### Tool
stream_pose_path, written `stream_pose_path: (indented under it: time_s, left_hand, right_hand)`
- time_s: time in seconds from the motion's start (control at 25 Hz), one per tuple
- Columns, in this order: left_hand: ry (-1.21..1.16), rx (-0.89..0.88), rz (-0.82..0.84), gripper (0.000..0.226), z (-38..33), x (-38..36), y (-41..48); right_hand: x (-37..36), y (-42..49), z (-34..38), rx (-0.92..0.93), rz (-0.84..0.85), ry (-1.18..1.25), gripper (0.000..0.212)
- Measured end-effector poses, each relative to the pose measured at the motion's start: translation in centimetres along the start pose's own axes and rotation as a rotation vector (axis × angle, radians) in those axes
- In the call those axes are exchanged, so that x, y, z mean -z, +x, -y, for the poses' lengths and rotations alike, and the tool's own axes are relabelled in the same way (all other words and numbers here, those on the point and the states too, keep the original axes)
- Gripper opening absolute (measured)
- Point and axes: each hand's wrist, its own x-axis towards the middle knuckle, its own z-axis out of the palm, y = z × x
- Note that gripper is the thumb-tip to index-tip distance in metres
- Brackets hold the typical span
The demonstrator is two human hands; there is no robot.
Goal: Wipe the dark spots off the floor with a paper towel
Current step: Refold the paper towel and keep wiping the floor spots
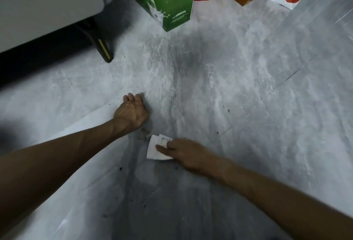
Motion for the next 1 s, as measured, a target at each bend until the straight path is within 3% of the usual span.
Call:
stream_pose_path:
  time_s: [0.04,0.24,0.32,0.4,0.48,0.56,0.68,0.88,1.0]
  left_hand:
    - [-0.031,0.016,0.007,0.029,0.1,-0.1,0.1]
    - [-0.016,0.079,0.075,0.039,-0.5,-0.4,0.7]
    - [0.007,0.085,0.07,0.045,-0.4,-0.9,1.0]
    - [-0.02,0.126,0.095,0.049,-0.7,-1.2,1.2]
    - [-0.042,0.143,0.089,0.05,-0.9,-1.3,1.2]
    - [-0.059,0.143,0.069,0.051,-0.8,-1.4,1.4]
    - [-0.061,0.133,0.058,0.056,-0.4,-1.5,1.4]
    - [-0.023,0.133,0.037,0.072,-0.9,-1.7,1.1]
    - [-0.007,0.158,0.031,0.073,-1.4,-1.7,0.9]
  right_hand:
    - [2.0,0.6,-2.5,0.059,0.006,-0.078,0.051]
    - [11.3,2.6,-14.9,-0.148,-0.128,-0.315,0.041]
    - [14.3,1.2,-18.0,-0.322,-0.248,-0.371,0.025]
    - [15.7,-1.3,-19.9,-0.511,-0.438,-0.427,0.027]
    - [14.4,-4.1,-20.1,-0.538,-0.437,-0.387,0.016]
    - [11.0,-6.3,-19.4,-0.522,-0.41,-0.311,0.04]
    - [8.5,-6.3,-19.4,-0.682,-0.517,-0.093,0.035]
    - [9.2,-5.9,-21.2,-0.614,-0.541,-0.038,0.032]
    - [7.2,-6.2,-18.1,-0.617,-0.608,0.019,0.032]
